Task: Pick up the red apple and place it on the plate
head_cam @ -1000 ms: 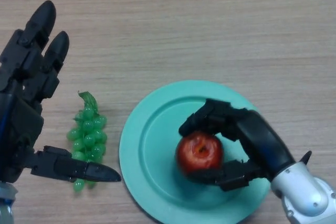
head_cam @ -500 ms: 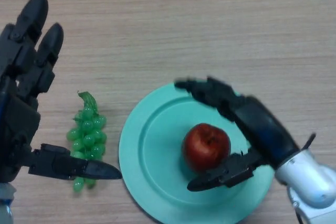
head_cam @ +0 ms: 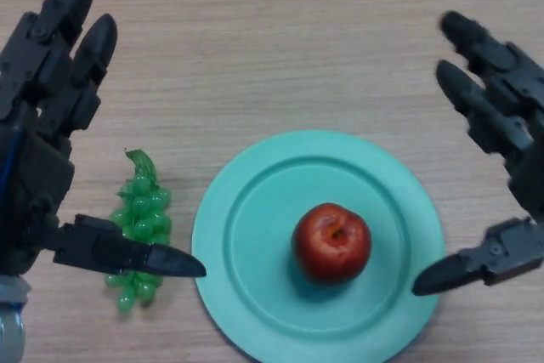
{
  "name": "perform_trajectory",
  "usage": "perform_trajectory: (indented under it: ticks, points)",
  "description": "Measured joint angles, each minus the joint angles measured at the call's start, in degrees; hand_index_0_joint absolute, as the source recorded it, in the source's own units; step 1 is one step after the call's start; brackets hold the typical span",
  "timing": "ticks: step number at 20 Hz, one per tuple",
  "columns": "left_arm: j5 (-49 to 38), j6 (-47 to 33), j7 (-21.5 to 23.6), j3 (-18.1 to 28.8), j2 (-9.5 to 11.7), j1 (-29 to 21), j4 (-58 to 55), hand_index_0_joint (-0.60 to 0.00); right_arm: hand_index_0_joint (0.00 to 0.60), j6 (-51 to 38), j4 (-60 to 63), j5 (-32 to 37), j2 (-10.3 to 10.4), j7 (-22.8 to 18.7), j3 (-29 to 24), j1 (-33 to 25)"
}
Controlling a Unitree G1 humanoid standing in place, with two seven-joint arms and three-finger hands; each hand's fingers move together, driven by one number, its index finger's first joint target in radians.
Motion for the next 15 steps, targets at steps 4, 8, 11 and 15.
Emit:
perform_trajectory:
  ticks: [4,8,11,15]
  points:
    - [2.06,-0.09,0.34,-0.45,0.01,1.01,4.45,0.0,0.0,-5.56,0.57,3.83,0.11,-0.23,-2.96,3.78]
    - [2.89,-0.19,1.32,-2.01,-0.24,2.25,4.45,0.0,0.0,-5.56,0.35,5.82,0.47,-0.61,-4.94,5.1]
    - [5.32,-0.19,1.35,-1.94,-0.2,2.04,3.99,0.0,0.0,-5.58,0.2,5.77,0.63,-1.21,-4.94,5.21]
    - [5.31,-0.2,1.32,-1.94,-0.16,1.47,3.43,0.0,0.0,-6.23,0.25,5.77,0.67,-2.98,-4.93,4.94]
